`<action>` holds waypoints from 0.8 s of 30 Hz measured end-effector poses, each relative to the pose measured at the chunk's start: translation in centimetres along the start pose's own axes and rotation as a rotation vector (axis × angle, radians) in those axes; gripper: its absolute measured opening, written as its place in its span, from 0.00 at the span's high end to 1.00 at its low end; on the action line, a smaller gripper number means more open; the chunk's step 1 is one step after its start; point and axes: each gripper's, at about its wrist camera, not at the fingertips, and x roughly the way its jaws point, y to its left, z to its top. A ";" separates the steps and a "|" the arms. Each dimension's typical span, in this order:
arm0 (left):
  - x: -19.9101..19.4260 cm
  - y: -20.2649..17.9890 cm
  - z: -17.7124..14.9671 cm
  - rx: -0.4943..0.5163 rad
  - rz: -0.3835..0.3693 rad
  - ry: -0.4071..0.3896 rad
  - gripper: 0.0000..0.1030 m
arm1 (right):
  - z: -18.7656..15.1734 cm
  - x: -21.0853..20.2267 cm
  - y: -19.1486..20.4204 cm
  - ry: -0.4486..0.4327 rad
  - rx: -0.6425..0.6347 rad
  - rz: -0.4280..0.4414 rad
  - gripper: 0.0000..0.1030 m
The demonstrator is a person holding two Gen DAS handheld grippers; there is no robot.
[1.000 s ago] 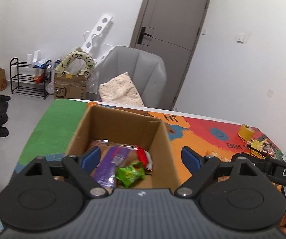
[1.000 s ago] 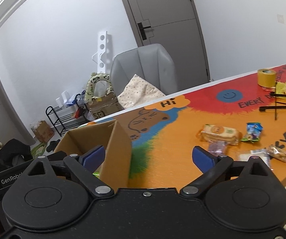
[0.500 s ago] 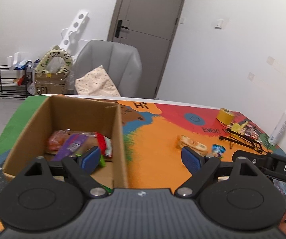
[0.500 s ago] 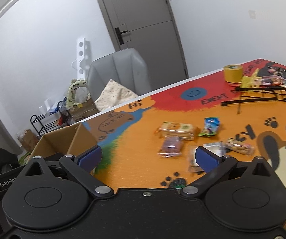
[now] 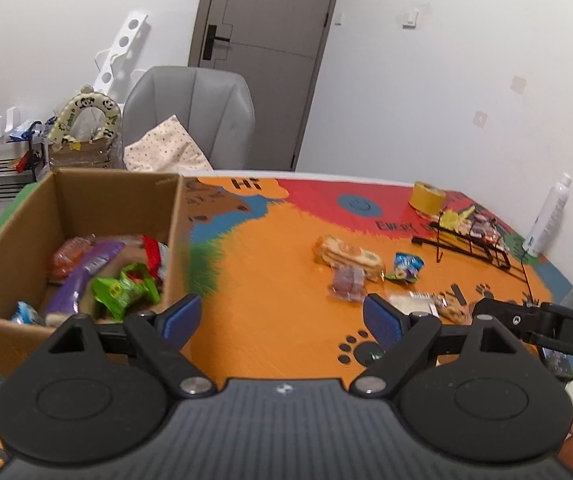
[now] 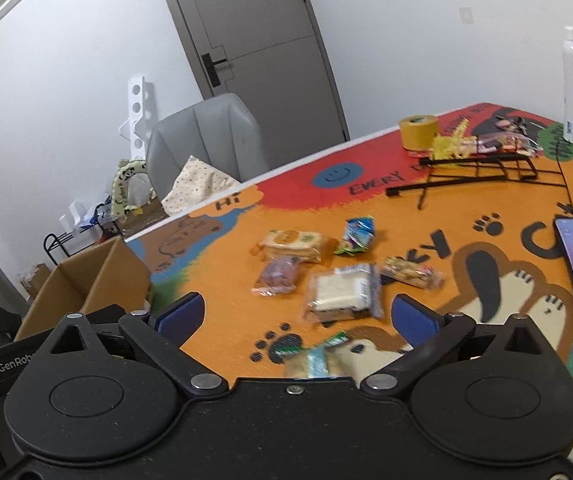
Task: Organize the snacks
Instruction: 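Move both open grippers back over the snacks on the table, then grasp the teal-banded wrapped cake with the left gripper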
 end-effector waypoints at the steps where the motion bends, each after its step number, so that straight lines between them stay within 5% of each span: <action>1: 0.1 -0.2 -0.2 0.000 -0.004 0.006 0.16 | -0.1 0.1 -0.4 0.005 0.005 -0.004 0.00; 24: 4.1 -7.6 -2.8 0.093 -0.074 0.111 0.16 | -0.7 -0.5 -7.8 0.023 0.077 -0.066 0.00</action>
